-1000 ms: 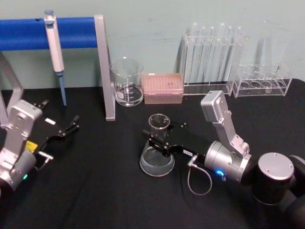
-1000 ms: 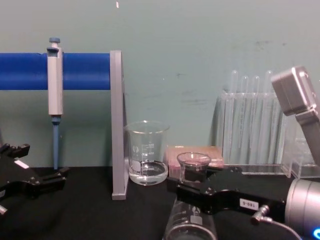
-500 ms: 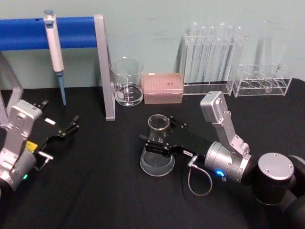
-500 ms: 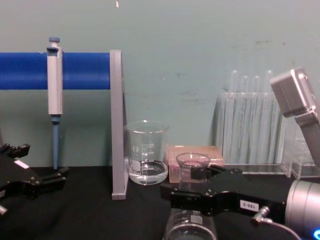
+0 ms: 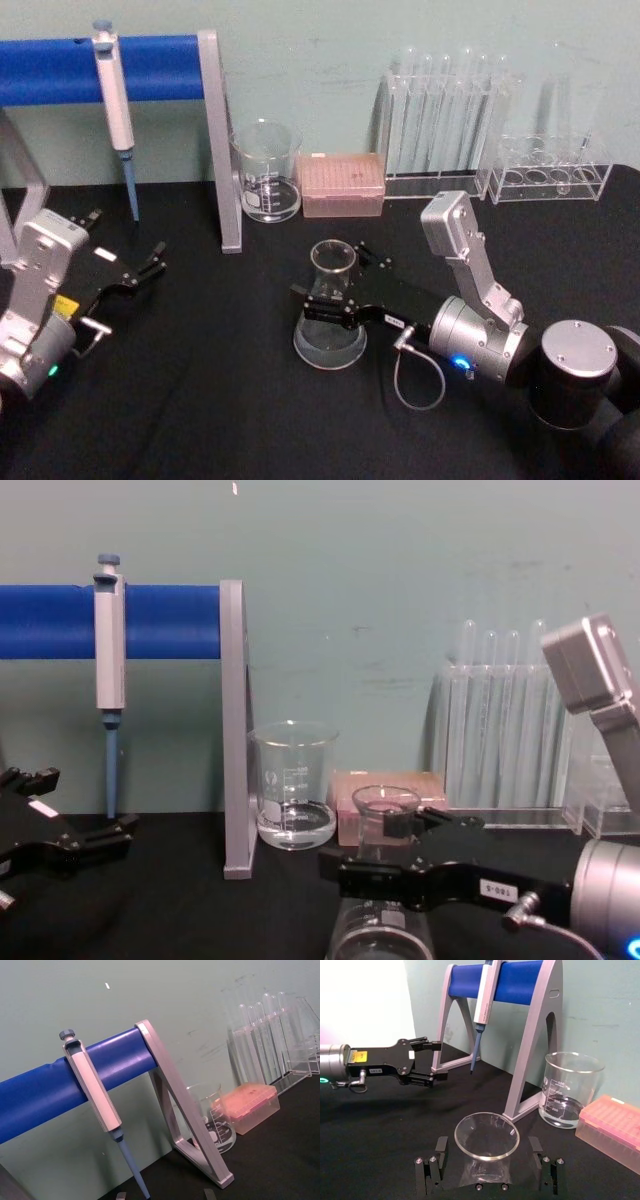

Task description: Grasp the erlenmeyer flask with one hand, shake it three times, then place it back.

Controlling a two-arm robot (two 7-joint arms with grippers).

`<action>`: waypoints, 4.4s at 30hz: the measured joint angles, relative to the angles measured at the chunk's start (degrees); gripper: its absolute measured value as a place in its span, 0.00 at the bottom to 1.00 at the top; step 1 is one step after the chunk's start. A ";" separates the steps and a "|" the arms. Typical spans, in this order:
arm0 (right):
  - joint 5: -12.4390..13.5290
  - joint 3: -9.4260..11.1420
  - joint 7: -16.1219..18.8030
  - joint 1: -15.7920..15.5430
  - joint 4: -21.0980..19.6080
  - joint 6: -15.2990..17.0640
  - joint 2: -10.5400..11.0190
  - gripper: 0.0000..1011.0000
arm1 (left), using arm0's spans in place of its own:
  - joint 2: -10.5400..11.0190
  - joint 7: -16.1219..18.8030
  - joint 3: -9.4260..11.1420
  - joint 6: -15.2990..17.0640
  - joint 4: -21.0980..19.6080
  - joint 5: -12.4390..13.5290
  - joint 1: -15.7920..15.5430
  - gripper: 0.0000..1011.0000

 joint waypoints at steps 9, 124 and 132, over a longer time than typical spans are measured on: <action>1.66 0.81 2.29 -1.13 -2.05 -0.46 2.20 0.99 | 0.00 0.00 0.00 0.00 0.00 0.00 0.00 0.99; -2.31 12.51 -15.54 -6.87 -1.70 -2.87 -0.10 0.99 | 0.00 0.00 0.00 0.00 0.00 0.00 0.00 0.99; -2.31 12.51 -15.54 -6.87 -1.69 -2.86 -0.10 0.99 | 0.00 0.00 0.00 0.00 0.00 0.00 0.00 0.99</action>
